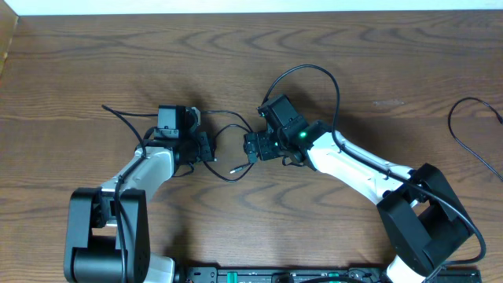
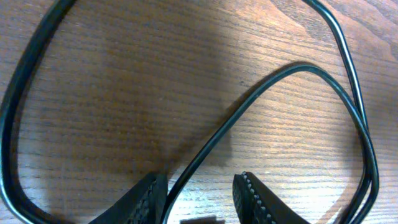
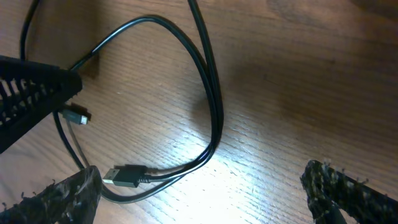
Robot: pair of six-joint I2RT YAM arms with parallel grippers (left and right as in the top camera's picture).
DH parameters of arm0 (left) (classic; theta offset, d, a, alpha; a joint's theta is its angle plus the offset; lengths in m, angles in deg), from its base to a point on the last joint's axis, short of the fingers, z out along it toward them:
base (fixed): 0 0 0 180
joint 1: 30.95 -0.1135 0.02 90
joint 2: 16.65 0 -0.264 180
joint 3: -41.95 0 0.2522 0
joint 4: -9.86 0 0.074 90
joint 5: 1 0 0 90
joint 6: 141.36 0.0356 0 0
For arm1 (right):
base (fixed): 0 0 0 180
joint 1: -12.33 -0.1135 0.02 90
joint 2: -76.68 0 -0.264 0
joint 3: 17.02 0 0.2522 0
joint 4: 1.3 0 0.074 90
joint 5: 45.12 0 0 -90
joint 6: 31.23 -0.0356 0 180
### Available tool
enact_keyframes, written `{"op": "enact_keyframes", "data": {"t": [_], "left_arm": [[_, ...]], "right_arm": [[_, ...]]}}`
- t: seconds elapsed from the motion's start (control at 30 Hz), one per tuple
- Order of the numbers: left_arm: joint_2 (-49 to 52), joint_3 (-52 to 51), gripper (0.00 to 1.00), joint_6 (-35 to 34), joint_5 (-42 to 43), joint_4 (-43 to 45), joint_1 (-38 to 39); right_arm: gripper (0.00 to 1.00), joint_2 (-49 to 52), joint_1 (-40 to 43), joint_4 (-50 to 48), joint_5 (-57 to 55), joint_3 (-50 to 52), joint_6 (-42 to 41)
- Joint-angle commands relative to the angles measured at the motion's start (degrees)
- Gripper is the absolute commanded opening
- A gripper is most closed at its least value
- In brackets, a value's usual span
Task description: Untangle cables
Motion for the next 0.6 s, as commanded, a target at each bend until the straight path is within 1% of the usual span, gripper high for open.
{"op": "enact_keyframes", "data": {"t": [0.0, 0.23, 0.37, 0.5, 0.53, 0.57], "left_arm": [[1.22, -0.39, 0.4, 0.46, 1.14, -0.35, -0.2], [1.22, -0.39, 0.4, 0.46, 1.16, -0.42, -0.2], [1.22, -0.39, 0.4, 0.46, 2.29, -0.42, -0.2], [1.22, -0.39, 0.4, 0.46, 2.45, -0.37, -0.2], [1.22, -0.39, 0.4, 0.46, 2.45, -0.28, -0.2], [1.22, -0.39, 0.4, 0.46, 2.45, -0.24, -0.2]], "right_arm": [[0.99, 0.17, 0.35, 0.31, -1.29, 0.11, -1.73], [0.99, 0.17, 0.35, 0.9, -2.23, 0.17, -3.8], [0.99, 0.17, 0.35, 1.9, -5.09, 0.17, -6.27], [0.99, 0.2, 0.33, 1.86, -5.66, 0.2, -2.89], [0.99, 0.2, 0.15, 1.51, -6.54, 0.26, -1.01], [0.99, 0.2, -0.44, 0.96, -9.81, 0.46, 0.94]]}}
